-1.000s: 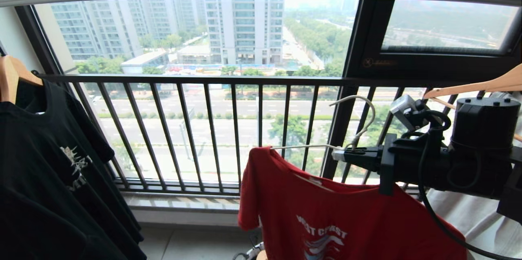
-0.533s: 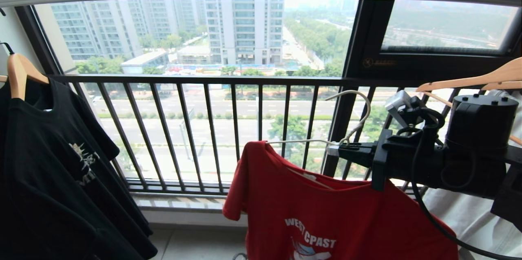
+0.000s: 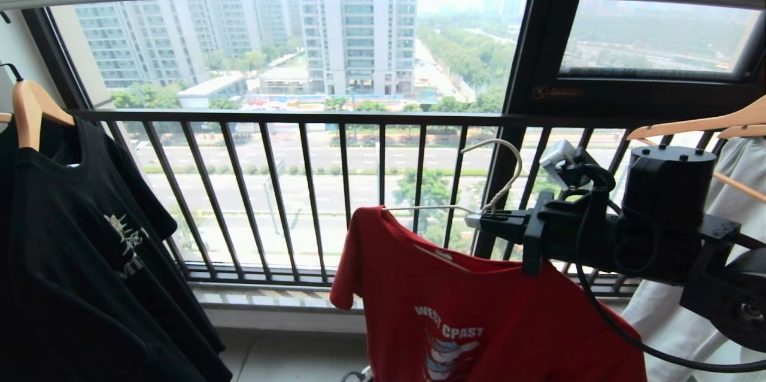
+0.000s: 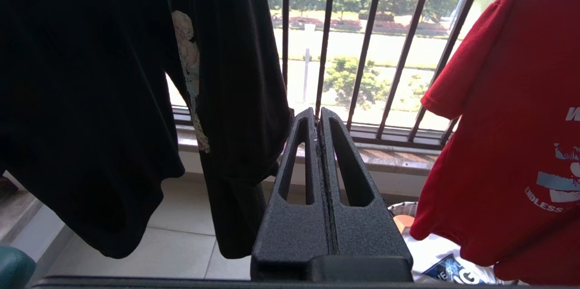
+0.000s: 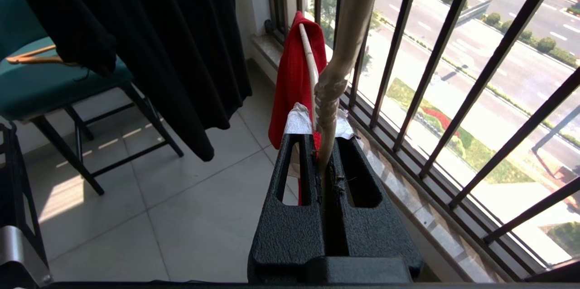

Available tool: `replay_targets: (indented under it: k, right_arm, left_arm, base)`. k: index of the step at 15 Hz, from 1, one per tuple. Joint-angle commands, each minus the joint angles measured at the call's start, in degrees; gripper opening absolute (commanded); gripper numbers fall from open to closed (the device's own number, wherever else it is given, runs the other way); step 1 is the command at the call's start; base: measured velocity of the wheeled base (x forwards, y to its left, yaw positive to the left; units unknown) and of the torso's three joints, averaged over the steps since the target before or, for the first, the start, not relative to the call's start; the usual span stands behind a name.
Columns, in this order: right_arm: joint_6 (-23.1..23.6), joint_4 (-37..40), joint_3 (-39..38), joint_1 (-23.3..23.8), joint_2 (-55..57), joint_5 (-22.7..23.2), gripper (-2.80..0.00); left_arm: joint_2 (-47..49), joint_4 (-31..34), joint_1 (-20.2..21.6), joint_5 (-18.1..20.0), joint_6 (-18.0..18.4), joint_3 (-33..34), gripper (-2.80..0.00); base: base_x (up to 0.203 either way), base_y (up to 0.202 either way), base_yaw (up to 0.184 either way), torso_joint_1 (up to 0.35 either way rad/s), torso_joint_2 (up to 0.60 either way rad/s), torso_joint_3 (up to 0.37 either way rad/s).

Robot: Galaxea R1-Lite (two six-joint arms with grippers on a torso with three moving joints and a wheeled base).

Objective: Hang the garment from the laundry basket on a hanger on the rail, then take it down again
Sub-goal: Take the clothes off the clothes rack

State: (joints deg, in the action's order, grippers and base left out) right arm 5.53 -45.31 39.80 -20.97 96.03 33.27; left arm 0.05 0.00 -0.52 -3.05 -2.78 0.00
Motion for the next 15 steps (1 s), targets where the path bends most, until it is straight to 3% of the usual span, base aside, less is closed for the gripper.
replay_targets:
  k: [1,15]
  right_arm:
    - [0.1,-0.3,0.2,-0.1,0.9,0.2,-2.8]
    - [-0.3,-0.3,1.5,0.7,-0.3,-0.7,-2.8]
  left_arm:
    - [0.0,0.0,0.0,0.0,0.0,0.0,-2.8]
    - [0.0,0.1,0.0,0.0,-0.1,0.0,-2.8]
  base:
    - [0.0,0.0,0.0,0.0,0.0,0.0]
    - [0.0,0.0,0.0,0.0,0.0,0.0]
